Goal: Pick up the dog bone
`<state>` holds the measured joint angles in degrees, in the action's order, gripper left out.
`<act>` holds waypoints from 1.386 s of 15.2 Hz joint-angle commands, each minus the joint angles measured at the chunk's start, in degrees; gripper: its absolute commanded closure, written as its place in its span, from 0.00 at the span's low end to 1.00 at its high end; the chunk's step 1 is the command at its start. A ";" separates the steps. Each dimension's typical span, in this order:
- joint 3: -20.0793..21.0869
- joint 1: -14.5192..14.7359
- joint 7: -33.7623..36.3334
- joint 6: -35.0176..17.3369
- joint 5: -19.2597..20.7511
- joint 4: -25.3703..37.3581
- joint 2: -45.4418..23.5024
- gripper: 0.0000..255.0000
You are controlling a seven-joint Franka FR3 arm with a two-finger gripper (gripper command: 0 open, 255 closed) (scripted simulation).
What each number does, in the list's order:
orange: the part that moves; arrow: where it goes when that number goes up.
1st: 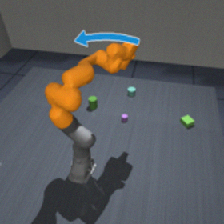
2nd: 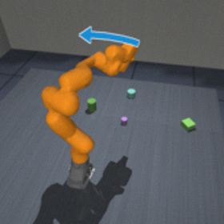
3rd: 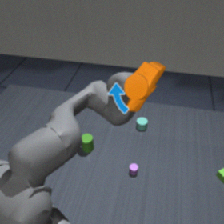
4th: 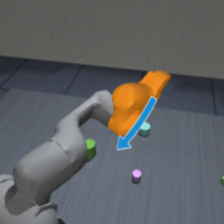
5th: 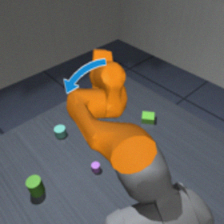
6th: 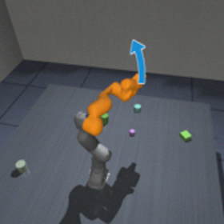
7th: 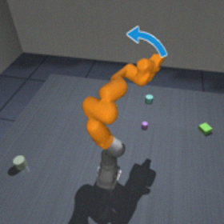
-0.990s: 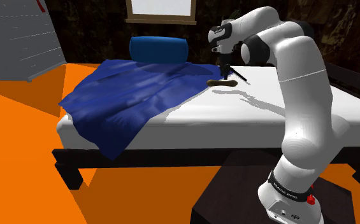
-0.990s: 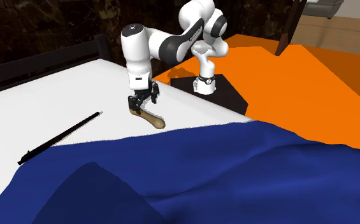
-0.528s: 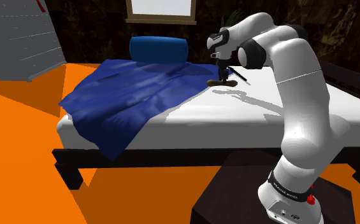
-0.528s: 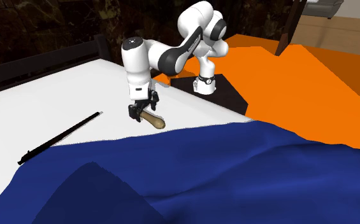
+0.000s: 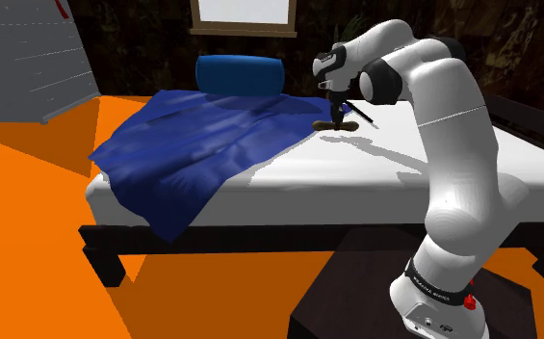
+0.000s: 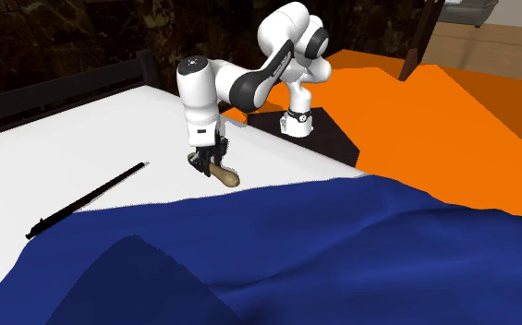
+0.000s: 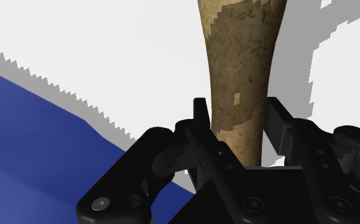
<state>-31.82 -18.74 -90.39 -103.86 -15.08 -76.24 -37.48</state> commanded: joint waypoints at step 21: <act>-0.61 -1.59 0.58 11.01 0.84 10.27 1.15 1.00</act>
